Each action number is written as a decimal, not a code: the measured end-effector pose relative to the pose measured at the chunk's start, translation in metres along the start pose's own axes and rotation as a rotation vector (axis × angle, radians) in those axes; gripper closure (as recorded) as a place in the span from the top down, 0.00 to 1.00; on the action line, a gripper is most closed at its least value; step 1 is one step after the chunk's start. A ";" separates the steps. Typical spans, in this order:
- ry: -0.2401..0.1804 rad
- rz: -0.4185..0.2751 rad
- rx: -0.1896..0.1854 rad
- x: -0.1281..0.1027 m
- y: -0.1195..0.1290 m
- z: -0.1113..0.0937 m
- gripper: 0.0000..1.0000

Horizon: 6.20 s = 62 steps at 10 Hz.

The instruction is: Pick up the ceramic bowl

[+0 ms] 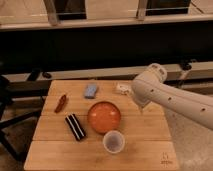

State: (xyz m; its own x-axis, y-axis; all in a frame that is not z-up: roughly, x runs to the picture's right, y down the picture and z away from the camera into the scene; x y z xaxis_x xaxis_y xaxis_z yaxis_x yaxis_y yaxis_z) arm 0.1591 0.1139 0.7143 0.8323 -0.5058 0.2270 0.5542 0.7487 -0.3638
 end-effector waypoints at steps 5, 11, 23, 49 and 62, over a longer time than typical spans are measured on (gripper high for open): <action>-0.009 -0.102 0.022 -0.014 -0.006 0.009 0.80; -0.031 -0.244 0.037 -0.034 -0.010 0.027 0.80; -0.132 -0.461 0.068 -0.064 -0.019 0.065 0.80; -0.198 -0.545 0.013 -0.091 -0.015 0.135 0.26; -0.159 -0.599 0.077 -0.061 -0.030 0.066 0.02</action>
State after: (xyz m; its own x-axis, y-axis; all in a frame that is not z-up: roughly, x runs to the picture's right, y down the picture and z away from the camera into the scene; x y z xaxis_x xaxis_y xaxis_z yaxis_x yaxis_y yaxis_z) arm 0.0930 0.1506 0.7708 0.3657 -0.7819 0.5048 0.9197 0.3868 -0.0671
